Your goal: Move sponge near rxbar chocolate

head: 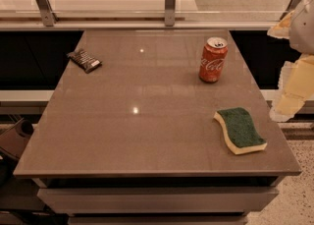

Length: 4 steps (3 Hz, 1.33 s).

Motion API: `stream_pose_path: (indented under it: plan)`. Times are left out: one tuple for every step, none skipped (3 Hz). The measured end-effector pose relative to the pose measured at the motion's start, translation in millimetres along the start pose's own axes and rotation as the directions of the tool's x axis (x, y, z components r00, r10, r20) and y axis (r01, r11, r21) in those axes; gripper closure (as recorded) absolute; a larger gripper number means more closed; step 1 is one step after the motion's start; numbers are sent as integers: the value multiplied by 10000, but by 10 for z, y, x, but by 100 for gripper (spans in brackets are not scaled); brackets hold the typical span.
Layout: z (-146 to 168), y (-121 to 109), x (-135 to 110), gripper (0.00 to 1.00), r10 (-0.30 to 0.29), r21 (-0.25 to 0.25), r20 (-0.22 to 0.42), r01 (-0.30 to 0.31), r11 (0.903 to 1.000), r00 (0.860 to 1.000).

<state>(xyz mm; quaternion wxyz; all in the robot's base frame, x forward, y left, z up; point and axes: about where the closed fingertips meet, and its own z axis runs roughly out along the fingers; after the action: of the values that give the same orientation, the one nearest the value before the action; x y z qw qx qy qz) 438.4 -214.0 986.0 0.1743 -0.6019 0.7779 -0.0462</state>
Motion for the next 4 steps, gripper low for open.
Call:
stream_pose_path:
  plan:
    - [-3,-2,-2,0,5,19,7,-5,10000,10000]
    - [109,-12,68,0,465,33,504,-467,9989,9976]
    - [387,15,263,0,1550,-80,1503,-1556,9878,9764]
    - [638,33,424,0,2496,-272,2322,-2502,9678,9401]
